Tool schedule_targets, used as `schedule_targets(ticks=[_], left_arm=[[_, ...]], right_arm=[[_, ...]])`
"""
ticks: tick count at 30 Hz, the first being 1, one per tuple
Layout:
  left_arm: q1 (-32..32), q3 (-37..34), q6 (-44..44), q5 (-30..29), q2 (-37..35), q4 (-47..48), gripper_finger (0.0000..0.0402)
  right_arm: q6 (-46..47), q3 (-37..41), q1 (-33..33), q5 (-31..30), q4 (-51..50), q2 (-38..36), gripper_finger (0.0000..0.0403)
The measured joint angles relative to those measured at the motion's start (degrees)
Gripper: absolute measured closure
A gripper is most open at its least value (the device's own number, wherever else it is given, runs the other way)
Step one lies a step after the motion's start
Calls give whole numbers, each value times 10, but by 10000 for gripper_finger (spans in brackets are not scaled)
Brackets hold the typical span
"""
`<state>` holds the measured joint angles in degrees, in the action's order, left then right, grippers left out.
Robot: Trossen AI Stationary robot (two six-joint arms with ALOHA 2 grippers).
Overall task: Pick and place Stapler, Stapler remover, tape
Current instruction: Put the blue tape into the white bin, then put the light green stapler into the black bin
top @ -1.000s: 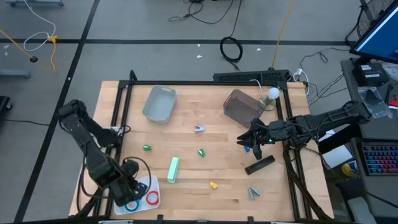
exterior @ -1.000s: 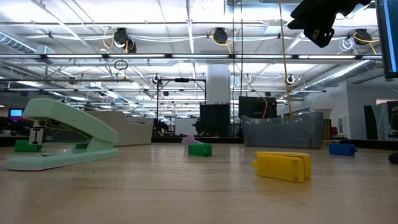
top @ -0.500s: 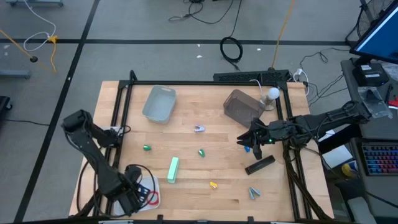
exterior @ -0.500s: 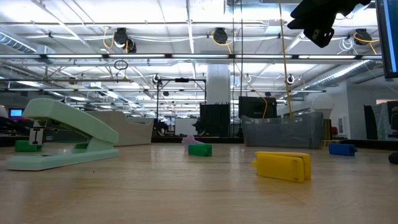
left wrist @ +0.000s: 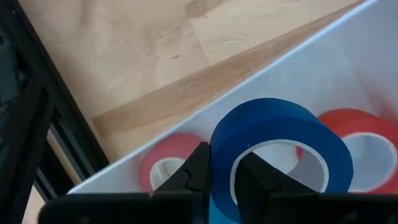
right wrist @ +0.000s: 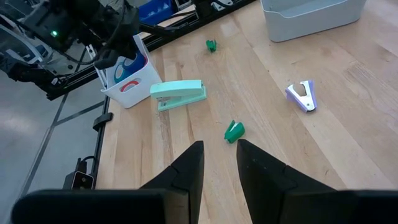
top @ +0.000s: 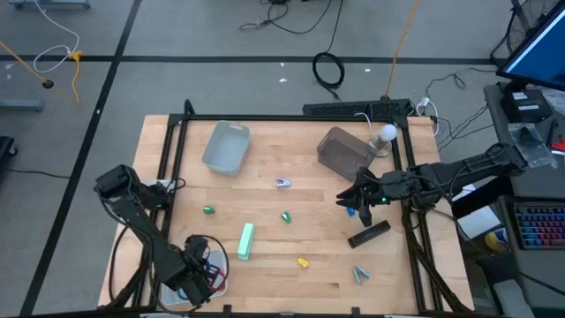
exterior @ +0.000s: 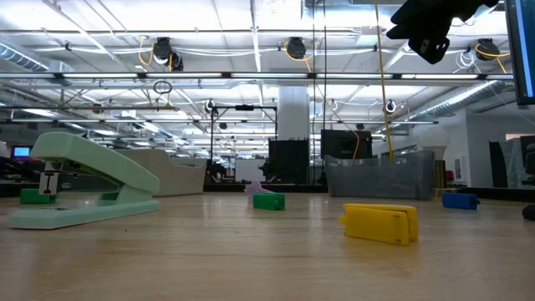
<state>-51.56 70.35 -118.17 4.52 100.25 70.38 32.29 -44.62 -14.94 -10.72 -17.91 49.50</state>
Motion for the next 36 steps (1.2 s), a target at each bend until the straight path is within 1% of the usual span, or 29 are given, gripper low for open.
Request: schedule_targets(ticks=[3,8,10,17,20,28,36], left_arm=[[2,0,11,7,11,0,361],[3,0,27,35,25,0,331],[3,0,30,41,28,0,327],[5,0,40,34,29,-1,343],[5,0,41,30,29,-1,342],[5,0,45,30,29,-2,306],[5,0,44,30,29,-2,260]], right_arm=[[0,0,0,0,0,0,314],[0,0,0,0,0,0,314],[0,0,0,0,0,0,314],[0,0,0,0,0,0,314],[0,0,0,-1,0,0,314],[0,0,0,-2,0,0,314],[0,0,0,-2,0,0,314]])
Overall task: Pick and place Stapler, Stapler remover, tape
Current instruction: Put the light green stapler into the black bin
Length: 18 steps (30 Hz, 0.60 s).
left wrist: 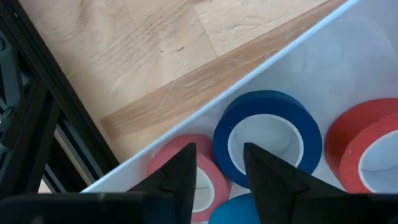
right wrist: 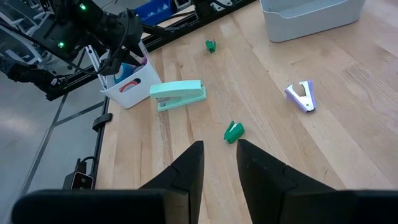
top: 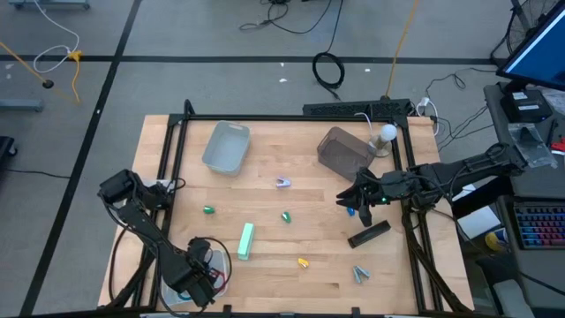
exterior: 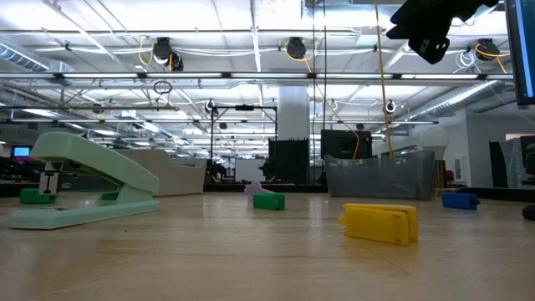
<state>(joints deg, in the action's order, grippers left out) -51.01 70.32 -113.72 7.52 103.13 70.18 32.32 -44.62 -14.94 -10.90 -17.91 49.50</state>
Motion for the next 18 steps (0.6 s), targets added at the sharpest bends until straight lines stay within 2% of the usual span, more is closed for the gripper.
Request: schedule_targets(ticks=[5,10,13,18], left_arm=[[8,0,0,0,-12,0,241],[17,0,-2,-11,-50,6,241],[19,0,-6,-48,-84,6,250],[23,0,1,-147,-148,1,271]], right_arm=[[0,0,0,1,0,0,314],[0,0,0,1,0,0,314],[0,0,0,2,0,0,314],[0,0,0,2,0,0,314]])
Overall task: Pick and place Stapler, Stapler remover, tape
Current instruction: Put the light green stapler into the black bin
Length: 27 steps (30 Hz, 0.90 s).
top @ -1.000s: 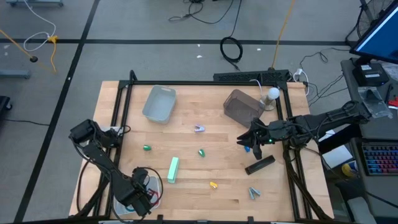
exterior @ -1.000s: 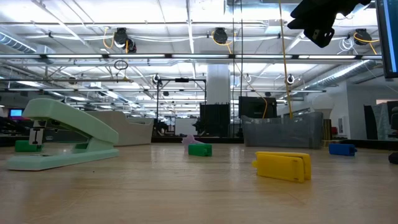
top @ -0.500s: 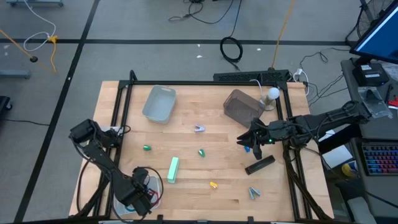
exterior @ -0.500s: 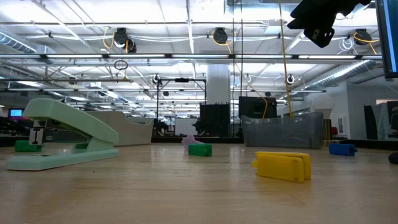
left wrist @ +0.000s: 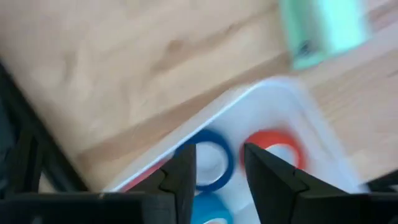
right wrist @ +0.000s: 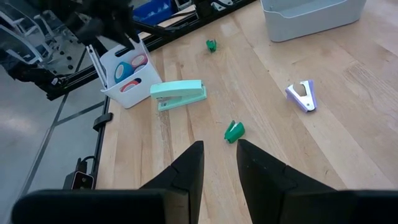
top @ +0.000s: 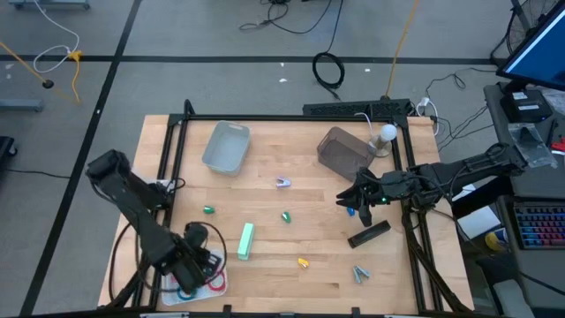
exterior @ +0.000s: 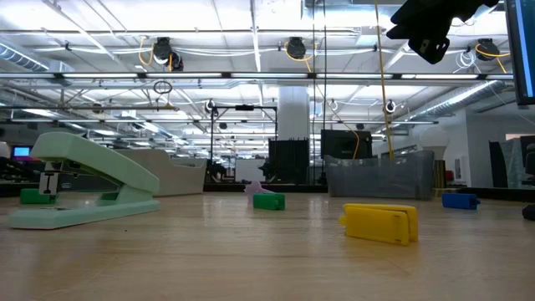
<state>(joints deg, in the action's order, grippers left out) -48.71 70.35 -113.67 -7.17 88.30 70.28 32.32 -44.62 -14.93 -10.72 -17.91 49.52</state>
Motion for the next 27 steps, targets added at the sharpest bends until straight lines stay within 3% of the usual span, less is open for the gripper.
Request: schedule_targets(ticks=[9,14,20,27], left_arm=[[57,0,77,-124,-80,-1,303],[121,0,102,-122,-87,-24,309],[192,0,183,-96,-87,-148,309],[251,0,187,-79,-84,-258,309]], right_arm=[[-3,0,0,0,0,0,314],[-4,0,0,0,0,0,314],[-4,0,0,0,0,0,314],[-4,0,0,0,0,0,314]])
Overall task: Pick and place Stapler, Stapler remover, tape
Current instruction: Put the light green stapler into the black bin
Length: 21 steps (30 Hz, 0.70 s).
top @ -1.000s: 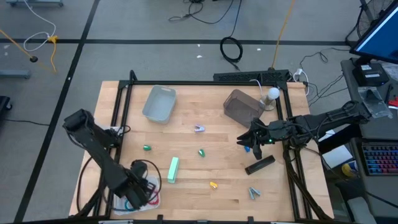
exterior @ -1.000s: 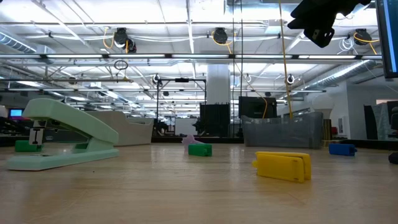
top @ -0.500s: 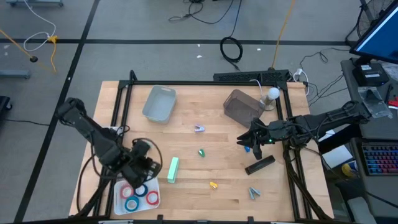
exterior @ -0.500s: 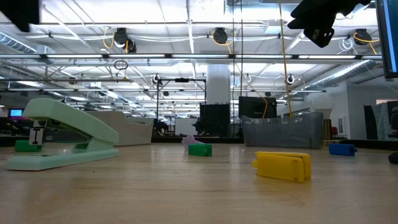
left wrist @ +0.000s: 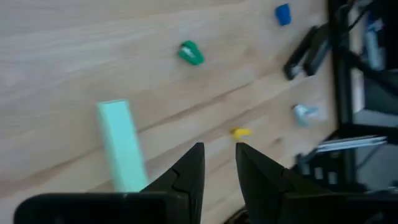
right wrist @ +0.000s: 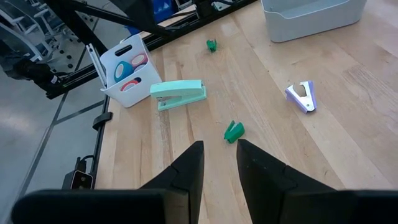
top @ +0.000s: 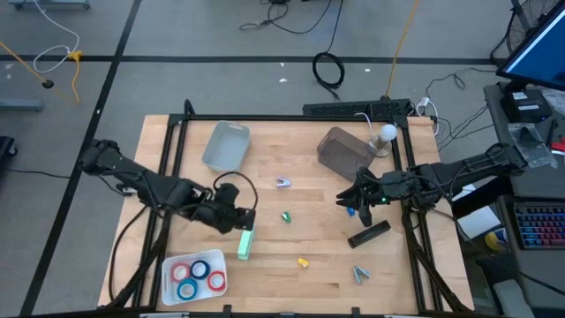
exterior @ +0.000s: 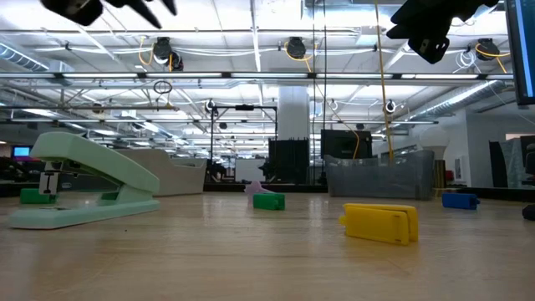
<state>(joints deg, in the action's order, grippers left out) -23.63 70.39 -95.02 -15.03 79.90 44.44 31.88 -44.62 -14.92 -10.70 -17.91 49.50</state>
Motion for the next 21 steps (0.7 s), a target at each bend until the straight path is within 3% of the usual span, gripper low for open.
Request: schedule_targets(ticks=[5,14,21], left_arm=[[18,0,-5,13,23,-43,309],[27,0,-42,150,91,-64,309],[21,0,-62,163,119,-89,309]], right_arm=[[0,0,0,0,-3,0,314],[-11,0,0,0,-5,0,314],[-25,0,0,0,-4,0,314]])
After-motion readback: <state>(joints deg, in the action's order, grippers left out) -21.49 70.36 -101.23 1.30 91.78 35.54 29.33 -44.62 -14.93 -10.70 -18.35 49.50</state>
